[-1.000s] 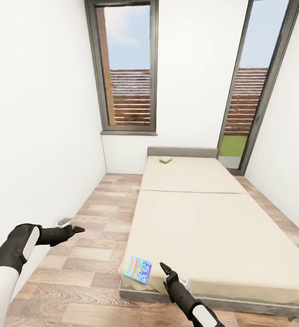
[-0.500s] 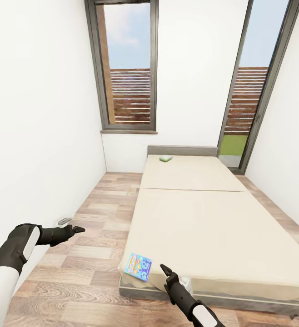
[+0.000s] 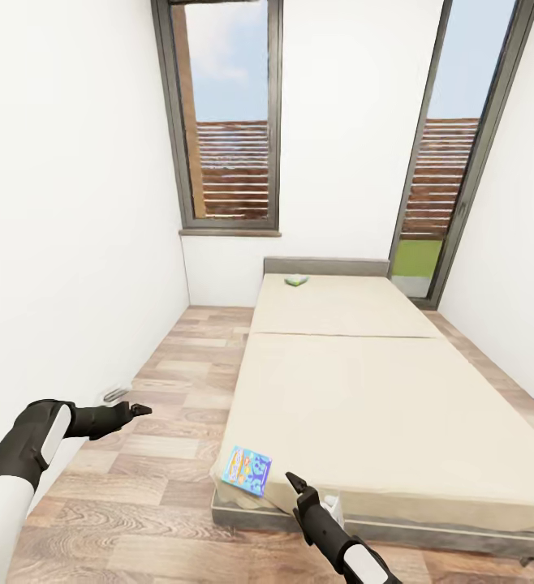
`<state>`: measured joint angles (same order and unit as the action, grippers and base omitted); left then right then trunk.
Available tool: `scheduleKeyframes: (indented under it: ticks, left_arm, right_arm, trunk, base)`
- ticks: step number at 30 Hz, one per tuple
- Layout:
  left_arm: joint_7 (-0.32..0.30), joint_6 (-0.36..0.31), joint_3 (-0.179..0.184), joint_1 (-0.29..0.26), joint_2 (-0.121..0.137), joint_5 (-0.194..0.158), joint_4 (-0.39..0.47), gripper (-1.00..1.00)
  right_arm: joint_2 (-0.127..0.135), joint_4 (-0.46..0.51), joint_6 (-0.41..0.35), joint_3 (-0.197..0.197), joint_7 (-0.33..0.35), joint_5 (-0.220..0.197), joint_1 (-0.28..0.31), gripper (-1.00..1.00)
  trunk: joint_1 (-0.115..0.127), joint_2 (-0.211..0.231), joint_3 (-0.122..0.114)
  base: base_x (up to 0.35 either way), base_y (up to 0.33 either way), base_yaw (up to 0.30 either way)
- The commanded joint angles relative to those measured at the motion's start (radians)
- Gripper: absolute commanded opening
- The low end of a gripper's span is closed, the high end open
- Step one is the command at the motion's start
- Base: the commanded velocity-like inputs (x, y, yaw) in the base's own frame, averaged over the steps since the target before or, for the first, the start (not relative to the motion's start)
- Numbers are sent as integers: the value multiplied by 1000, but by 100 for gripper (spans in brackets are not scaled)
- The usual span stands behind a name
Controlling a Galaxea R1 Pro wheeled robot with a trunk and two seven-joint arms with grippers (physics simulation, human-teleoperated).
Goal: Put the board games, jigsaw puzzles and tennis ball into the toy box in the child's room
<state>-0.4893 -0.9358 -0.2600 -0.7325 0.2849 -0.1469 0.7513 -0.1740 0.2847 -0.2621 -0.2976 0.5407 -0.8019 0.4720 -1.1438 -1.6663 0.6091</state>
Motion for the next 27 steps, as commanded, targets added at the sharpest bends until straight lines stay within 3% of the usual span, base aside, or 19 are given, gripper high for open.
scheduleKeyframes:
  ticks: [1, 27]
  left_arm:
    - [1, -8, -2, -1, 0, -7, 0, 100]
    - [1, -9, -4, -1, 0, -7, 0, 100]
  right_arm:
    - [0, 1, -9, -5, 1, -8, 0, 100]
    - [0, 1, -17, -5, 14, -11, 0, 100]
  trunk:
    - [-4, -8, 4]
    - [-104, -190, 86]
  base:
    - [0, 0, 0]
    - [0, 0, 0]
